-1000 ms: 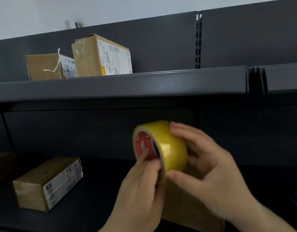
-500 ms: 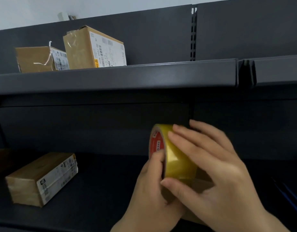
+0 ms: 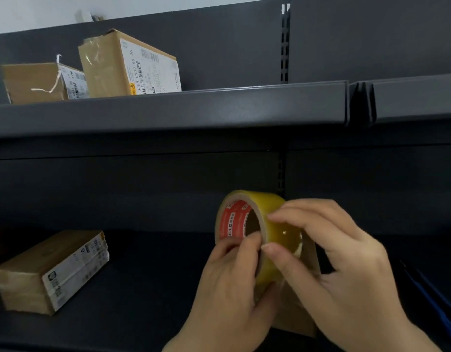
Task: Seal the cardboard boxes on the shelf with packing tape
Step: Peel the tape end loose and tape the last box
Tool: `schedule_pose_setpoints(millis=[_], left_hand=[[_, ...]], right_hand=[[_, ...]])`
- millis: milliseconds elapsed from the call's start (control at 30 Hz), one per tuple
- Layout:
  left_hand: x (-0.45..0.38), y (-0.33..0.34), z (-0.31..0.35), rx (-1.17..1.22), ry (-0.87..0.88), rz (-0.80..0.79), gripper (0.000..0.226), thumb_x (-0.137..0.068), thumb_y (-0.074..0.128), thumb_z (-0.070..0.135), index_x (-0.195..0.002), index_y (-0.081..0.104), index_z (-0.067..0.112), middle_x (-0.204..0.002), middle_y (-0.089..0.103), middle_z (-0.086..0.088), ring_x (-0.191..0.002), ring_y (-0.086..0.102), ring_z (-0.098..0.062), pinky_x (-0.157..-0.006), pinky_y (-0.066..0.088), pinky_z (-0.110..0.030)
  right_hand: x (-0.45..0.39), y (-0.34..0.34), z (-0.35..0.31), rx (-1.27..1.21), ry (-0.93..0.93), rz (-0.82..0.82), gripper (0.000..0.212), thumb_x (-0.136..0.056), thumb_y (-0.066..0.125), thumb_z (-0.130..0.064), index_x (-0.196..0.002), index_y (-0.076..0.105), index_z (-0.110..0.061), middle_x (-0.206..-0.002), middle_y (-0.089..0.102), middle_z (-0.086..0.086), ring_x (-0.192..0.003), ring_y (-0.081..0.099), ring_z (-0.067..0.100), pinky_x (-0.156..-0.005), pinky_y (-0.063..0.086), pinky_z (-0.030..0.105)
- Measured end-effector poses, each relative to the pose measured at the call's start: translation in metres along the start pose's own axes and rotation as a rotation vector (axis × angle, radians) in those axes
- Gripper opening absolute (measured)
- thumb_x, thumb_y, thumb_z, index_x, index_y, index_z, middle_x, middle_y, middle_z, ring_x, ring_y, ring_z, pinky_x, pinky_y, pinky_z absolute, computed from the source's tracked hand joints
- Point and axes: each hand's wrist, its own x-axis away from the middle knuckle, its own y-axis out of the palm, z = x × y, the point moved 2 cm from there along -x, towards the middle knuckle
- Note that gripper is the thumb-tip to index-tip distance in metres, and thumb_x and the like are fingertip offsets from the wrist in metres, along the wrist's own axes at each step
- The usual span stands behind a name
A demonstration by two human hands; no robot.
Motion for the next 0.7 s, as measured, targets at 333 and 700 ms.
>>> schedule_pose_setpoints(millis=[333,700], left_hand=[[0.010,0.009,-0.011,-0.277,-0.002,-0.089,0.048,-0.070,0.064,0.024,-0.113,0.042,0.020,-0.091,0.071,0.008,-0.098,0.050,-0.007,-0.095,0.019,-0.011],[0.010,0.009,-0.010,-0.264,-0.062,-0.171,0.051,-0.070,0.060,0.025,-0.115,0.037,0.023,-0.088,0.071,0.011,-0.080,0.064,0.000,-0.093,0.031,-0.009]], right_hand=[[0.006,0.003,0.009,-0.002,0.145,-0.121,0.012,-0.080,0.059,-0.041,-0.081,0.060,-0.029,-0.083,0.056,-0.022,-0.085,0.056,-0.002,-0.074,0.045,0.006],[0.022,0.014,0.014,0.082,0.066,0.007,0.029,-0.083,0.055,-0.031,-0.107,0.062,-0.018,-0.105,0.057,-0.009,-0.102,0.053,0.000,-0.090,0.041,0.007]])
